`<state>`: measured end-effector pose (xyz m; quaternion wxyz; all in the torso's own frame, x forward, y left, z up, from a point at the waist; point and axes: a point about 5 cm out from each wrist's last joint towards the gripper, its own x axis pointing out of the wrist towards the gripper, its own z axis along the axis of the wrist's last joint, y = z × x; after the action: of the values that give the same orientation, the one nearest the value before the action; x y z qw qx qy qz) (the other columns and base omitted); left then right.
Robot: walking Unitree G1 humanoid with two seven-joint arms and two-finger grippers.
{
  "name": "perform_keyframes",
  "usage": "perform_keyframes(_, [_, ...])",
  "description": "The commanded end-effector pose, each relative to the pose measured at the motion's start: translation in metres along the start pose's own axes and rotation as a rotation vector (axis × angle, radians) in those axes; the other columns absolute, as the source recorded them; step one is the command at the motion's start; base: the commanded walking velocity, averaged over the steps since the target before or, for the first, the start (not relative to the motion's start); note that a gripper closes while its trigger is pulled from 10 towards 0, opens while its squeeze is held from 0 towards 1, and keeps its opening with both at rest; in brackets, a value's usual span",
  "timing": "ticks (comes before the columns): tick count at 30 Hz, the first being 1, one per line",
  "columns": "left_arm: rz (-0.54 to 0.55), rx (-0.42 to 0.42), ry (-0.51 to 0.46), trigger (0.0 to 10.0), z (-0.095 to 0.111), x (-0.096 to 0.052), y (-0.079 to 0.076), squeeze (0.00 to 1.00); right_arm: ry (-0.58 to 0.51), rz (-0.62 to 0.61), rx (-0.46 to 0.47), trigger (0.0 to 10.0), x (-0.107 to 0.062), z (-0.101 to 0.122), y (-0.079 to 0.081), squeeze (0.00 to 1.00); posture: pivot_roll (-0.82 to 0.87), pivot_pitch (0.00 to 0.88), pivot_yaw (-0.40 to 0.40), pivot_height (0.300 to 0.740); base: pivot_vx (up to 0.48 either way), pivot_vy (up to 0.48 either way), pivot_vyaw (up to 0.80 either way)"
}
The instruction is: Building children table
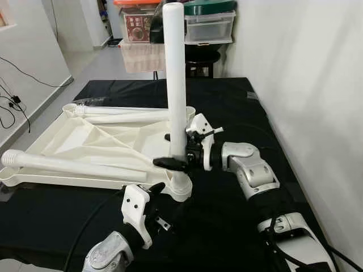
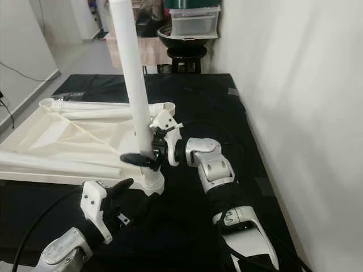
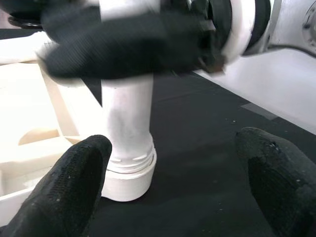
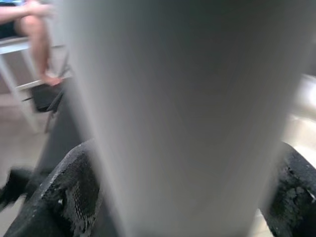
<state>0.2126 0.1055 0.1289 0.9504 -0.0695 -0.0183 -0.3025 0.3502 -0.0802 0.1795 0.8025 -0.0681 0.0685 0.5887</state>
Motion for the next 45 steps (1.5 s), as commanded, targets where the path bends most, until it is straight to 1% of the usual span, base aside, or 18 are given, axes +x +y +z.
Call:
perform_keyframes(1, [0.027,0.039,0.023,10.0,-0.004,-0.001,0.002,0.0,0.033,0.044,-0.04,10.0,-0.002,0.002,-0.004,0.0,-0.01,0.0,0.002,0.74,0.0,0.0,0.0])
perform_keyframes(6, [0.048,0.058,0.029,10.0,-0.004,-0.002,0.003,0.0,0.043,0.071,-0.044,10.0,-0.004,0.004,-0.009,0.0,-0.01,0.0,0.002,0.74,0.0,0.0,0.0])
perform_keyframes(7, [0.102,0.096,0.037,10.0,-0.004,-0.006,0.004,0.0,0.047,0.071,-0.02,0.0,-0.009,0.01,-0.018,0.0,0.0,0.0,0.003,0.74,0.0,0.0,0.0])
perform_keyframes(12, [0.128,0.12,0.043,10.0,-0.004,-0.009,0.004,0.0,0.045,0.041,-0.003,0.0,-0.014,0.012,-0.024,0.0,0.0,0.0,0.004,0.74,0.0,0.0,0.0])
perform_keyframes(15, [0.135,0.13,0.046,10.0,-0.004,-0.01,0.004,0.0,0.046,0.017,0.005,0.0,-0.032,0.006,-0.029,0.0,0.0,0.0,0.011,0.74,0.0,0.0,0.0])
perform_keyframes(17, [0.135,0.13,0.046,10.0,-0.004,-0.01,0.004,0.0,0.046,0.017,0.005,0.0,-0.032,0.006,-0.029,0.0,0.0,0.0,0.011,0.74,0.0,0.0,0.0])
perform_keyframes(19, [0.133,0.126,0.042,10.0,-0.004,-0.009,0.004,0.0,0.062,-0.055,0.018,0.0,-0.051,-0.006,-0.033,0.0,-0.02,0.0,0.006,0.74,0.0,0.0,0.0])
perform_keyframes(22, [0.132,0.124,0.037,10.0,-0.003,-0.009,0.004,0.0,0.074,-0.128,0.051,0.0,-0.059,-0.017,-0.032,0.0,-0.02,0.0,-0.005,0.74,0.0,0.0,0.0])
perform_keyframes(24, [0.136,0.119,0.025,10.0,-0.002,-0.01,0.005,0.0,0.105,-0.333,0.117,0.0,-0.06,-0.041,-0.017,0.0,-0.04,0.0,-0.011,0.74,0.0,0.0,0.0])
perform_keyframes(25, [0.138,0.119,0.021,10.0,-0.002,-0.01,0.007,0.0,0.119,-0.513,0.201,0.0,-0.054,-0.052,-0.002,0.0,-0.07,0.007,0.004,0.74,0.0,0.0,0.0])
perform_keyframes(27, [0.138,0.119,0.021,10.0,-0.002,-0.01,0.007,0.0,0.119,-0.513,0.201,0.0,-0.054,-0.052,-0.002,0.0,-0.07,0.007,0.004,0.74,0.0,0.0,0.0])
perform_keyframes(28, [0.139,0.12,0.02,10.0,-0.001,-0.01,0.008,0.0,0.133,-0.646,0.263,0.0,-0.055,-0.058,0.008,0.0,-0.07,0.007,0.004,0.74,0.0,0.0,0.0])
perform_keyframes(29, [0.129,0.12,0.019,10.0,-0.001,-0.009,0.009,0.0,0.149,-0.713,0.25,0.0,-0.055,-0.059,0.019,0.0,-0.09,0.006,0.018,0.74,0.0,0.0,0.0])
perform_keyframes(35, [0.092,0.119,0.014,10.0,0.001,-0.004,0.011,0.0,0.196,-0.707,0.137,0.0,-0.054,-0.059,0.02,0.0,-0.08,0.0,0.014,0.74,0.0,0.0,0.0])
perform_keyframes(41, [0.109,0.112,0.001,10.0,0.002,-0.005,0.013,0.0,0.214,-0.756,0.152,0.0,-0.049,-0.048,0.03,0.0,-0.08,0.0,0.014,0.74,0.0,0.0,0.0])
perform_keyframes(42, [0.105,0.11,0.002,10.0,0.002,-0.005,0.013,0.0,0.185,-0.718,0.152,10.0,-0.044,-0.042,0.029,0.61,-0.07,0.0,0.012,0.74,0.0,0.0,0.0])
perform_keyframes(44, [0.105,0.11,0.002,10.0,0.002,-0.005,0.013,0.0,0.185,-0.718,0.152,10.0,-0.044,-0.042,0.029,0.61,-0.07,0.0,0.012,0.74,0.0,0.0,0.0])
perform_keyframes(45, [0.097,0.105,0.002,10.0,0.001,-0.005,0.013,0.0,0.082,-0.609,0.155,10.0,-0.036,-0.025,0.024,1.0,-0.07,0.0,0.01,0.74,0.0,0.0,0.0])
